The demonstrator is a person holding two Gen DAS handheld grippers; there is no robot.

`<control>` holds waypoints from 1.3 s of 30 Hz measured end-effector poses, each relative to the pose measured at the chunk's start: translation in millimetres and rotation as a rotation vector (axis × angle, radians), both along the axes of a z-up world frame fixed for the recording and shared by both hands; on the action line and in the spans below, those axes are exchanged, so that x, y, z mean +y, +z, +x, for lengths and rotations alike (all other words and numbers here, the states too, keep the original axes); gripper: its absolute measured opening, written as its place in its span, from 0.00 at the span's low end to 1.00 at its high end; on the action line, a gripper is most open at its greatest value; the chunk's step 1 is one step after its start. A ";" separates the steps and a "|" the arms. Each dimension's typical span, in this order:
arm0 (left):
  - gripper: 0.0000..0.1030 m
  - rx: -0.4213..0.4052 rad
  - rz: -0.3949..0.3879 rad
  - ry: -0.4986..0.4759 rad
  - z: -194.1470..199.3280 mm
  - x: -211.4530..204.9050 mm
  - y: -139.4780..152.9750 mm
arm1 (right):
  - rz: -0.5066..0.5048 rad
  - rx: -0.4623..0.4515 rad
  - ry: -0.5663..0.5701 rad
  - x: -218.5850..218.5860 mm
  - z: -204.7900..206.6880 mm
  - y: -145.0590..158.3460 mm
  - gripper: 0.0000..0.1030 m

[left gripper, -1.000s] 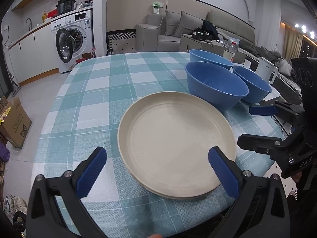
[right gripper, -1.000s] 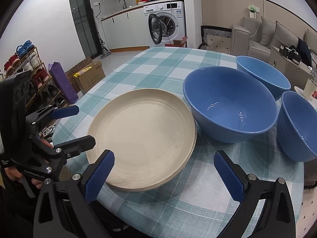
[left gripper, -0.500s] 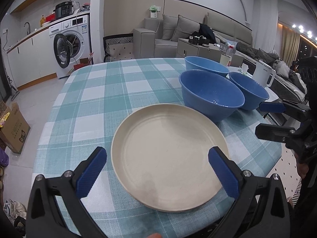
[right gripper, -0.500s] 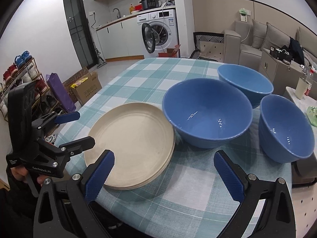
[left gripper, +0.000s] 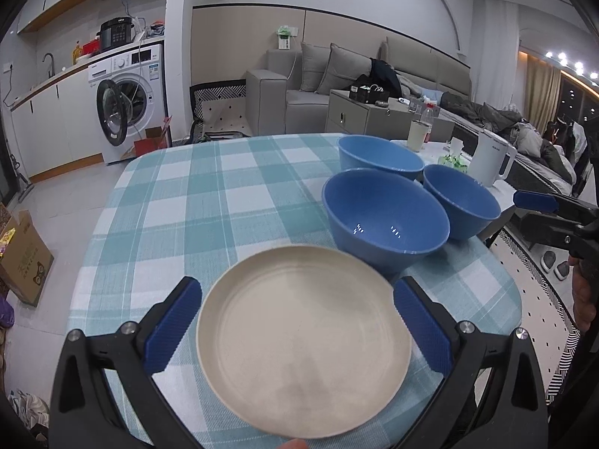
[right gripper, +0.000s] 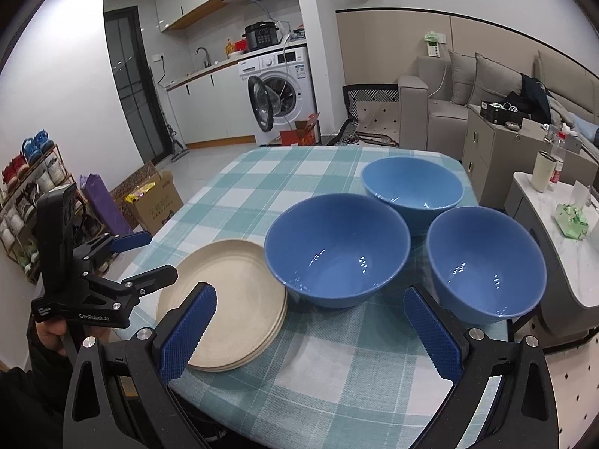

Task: Organize plates and bowls
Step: 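Move both open tools away from the plates toward the blue bowls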

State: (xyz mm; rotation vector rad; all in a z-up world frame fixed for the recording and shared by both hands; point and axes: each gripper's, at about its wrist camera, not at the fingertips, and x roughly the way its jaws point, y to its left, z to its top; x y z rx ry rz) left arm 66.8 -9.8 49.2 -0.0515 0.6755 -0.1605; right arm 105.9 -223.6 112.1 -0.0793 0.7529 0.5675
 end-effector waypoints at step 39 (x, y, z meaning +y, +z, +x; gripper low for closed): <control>1.00 -0.128 0.001 0.000 110.9 -38.2 49.7 | 0.021 -0.060 -0.161 -75.7 73.3 56.1 0.99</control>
